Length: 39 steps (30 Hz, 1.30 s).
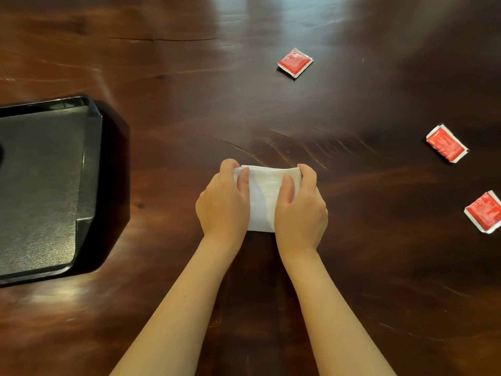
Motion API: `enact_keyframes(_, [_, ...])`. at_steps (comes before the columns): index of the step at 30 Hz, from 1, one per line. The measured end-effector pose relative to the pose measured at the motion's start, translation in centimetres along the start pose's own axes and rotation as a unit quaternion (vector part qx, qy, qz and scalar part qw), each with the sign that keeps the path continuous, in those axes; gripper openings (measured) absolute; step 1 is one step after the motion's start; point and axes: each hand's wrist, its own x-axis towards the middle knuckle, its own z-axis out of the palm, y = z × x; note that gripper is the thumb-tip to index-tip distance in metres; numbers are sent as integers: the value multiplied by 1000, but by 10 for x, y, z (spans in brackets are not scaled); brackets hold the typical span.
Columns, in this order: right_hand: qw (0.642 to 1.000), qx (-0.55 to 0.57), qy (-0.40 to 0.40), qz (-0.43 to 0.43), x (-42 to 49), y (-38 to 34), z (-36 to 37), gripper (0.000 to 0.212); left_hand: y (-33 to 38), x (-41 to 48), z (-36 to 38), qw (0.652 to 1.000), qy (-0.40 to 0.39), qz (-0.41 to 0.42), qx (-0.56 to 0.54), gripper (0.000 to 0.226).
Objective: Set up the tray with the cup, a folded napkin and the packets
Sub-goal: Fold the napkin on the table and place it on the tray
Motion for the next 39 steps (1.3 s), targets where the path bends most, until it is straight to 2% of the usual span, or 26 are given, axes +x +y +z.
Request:
enact_keyframes(5, [999,-20,38,12,0,2,4,23,-4,1,4,999,26,45,-14,21])
enact_keyframes(10, [999,5,50,-15,1,7,6,23,-11,-3,7,991,72,99,-50,17])
enact_keyframes(14, [994,-82,60,-33,3,9,9,29,-10,-4,12,995,74,66,-10,16])
enact_keyframes(17, [988,-127,65,-63,6,12,13,36,-10,-2,16,994,81,72,33,16])
enact_keyframes(21, [978,-148,8,-146,9,21,15,40,-17,3,20,978,111,145,103,32])
enact_keyframes(24, [963,-192,-71,-178,14,24,11,53,-23,11,21,969,39,205,136,41])
enact_keyframes(27, [943,-228,-125,-206,18,28,6,60,-28,19,20,969,-36,200,140,48])
enact_keyframes(31, [920,-265,-150,-247,28,37,-5,59,-31,22,18,962,-47,195,185,48])
enact_keyframes(39, [879,-274,-226,-317,57,53,-24,53,-30,23,14,941,-62,238,234,52])
